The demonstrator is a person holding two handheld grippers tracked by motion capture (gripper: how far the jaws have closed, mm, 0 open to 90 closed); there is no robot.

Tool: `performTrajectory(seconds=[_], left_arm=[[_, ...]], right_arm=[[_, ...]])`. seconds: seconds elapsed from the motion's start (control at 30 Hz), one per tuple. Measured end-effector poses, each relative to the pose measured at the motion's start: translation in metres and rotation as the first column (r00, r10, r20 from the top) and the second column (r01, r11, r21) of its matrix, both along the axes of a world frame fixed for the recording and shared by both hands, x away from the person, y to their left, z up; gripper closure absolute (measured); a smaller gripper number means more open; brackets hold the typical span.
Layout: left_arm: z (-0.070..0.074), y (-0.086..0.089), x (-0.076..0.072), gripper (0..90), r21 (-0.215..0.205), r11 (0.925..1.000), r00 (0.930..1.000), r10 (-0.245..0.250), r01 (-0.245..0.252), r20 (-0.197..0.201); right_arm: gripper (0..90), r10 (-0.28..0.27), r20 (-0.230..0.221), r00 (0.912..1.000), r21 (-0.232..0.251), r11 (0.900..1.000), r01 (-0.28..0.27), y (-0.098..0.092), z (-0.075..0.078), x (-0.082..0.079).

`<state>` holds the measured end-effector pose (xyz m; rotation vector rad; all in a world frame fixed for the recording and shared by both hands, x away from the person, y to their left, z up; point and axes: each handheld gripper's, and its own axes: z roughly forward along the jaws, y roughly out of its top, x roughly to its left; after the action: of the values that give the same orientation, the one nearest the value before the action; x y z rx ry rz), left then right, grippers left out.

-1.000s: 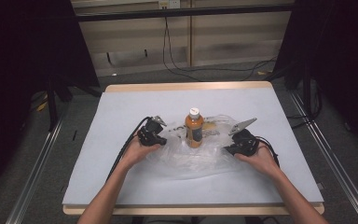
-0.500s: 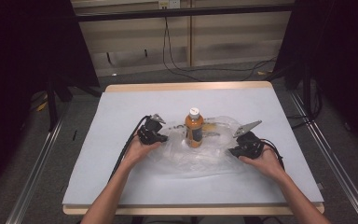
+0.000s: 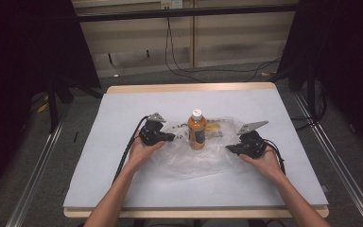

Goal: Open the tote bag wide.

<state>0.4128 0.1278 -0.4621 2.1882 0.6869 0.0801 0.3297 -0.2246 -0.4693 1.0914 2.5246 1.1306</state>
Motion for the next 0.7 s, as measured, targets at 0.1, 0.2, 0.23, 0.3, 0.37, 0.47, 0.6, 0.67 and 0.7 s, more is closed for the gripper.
performTrajectory(seconds=[0.1, 0.2, 0.23, 0.3, 0.37, 0.47, 0.6, 0.67, 0.7], left_arm=[[0.013, 0.002, -0.010, 90.0, -0.004, 0.9997, 0.9980, -0.024, 0.024, 0.058], [0.025, 0.006, -0.018, 90.0, -0.038, 0.9988, 0.9959, -0.027, 0.030, 0.086], [0.028, 0.008, -0.020, 90.0, -0.042, 0.9986, 0.9950, -0.028, 0.032, 0.096], [0.033, 0.013, -0.025, 90.0, -0.072, 0.9965, 0.9940, -0.035, 0.042, 0.103], [0.037, 0.018, -0.030, 86.2, -0.086, 0.9955, 0.9923, -0.028, 0.038, 0.120], [0.038, 0.027, -0.042, 80.0, -0.129, 0.9903, 0.9912, -0.034, 0.051, 0.128], [0.035, 0.036, -0.059, 64.9, -0.141, 0.9898, 0.9879, -0.001, 0.023, 0.155], [0.037, 0.039, -0.063, 57.7, -0.175, 0.9843, 0.9904, 0.000, 0.024, 0.138], [0.039, 0.041, -0.065, 52.9, -0.176, 0.9841, 0.9896, 0.006, 0.020, 0.144]], right_arm=[[90.0, -0.012, 0.045, 0.9989, 0.064, 0.998, 0.009, -0.003, 0.011, -0.006], [90.0, -0.034, 0.078, 0.9964, 0.138, 0.990, 0.023, -0.006, 0.019, -0.010], [90.0, -0.044, 0.081, 0.9958, 0.163, 0.986, 0.030, -0.008, 0.022, -0.011], [90.0, -0.064, 0.110, 0.9919, 0.175, 0.984, 0.044, -0.010, 0.026, -0.015], [85.7, -0.067, 0.127, 0.9897, 0.187, 0.981, 0.042, -0.011, 0.029, -0.019], [70.9, -0.096, 0.166, 0.9815, 0.181, 0.981, 0.065, -0.011, 0.032, -0.027], [50.2, -0.111, 0.192, 0.9751, 0.210, 0.975, 0.070, -0.014, 0.036, -0.037], [42.4, -0.119, 0.191, 0.9743, 0.221, 0.972, 0.076, -0.015, 0.037, -0.039], [37.4, -0.130, 0.196, 0.9718, 0.228, 0.970, 0.084, -0.016, 0.038, -0.041]])
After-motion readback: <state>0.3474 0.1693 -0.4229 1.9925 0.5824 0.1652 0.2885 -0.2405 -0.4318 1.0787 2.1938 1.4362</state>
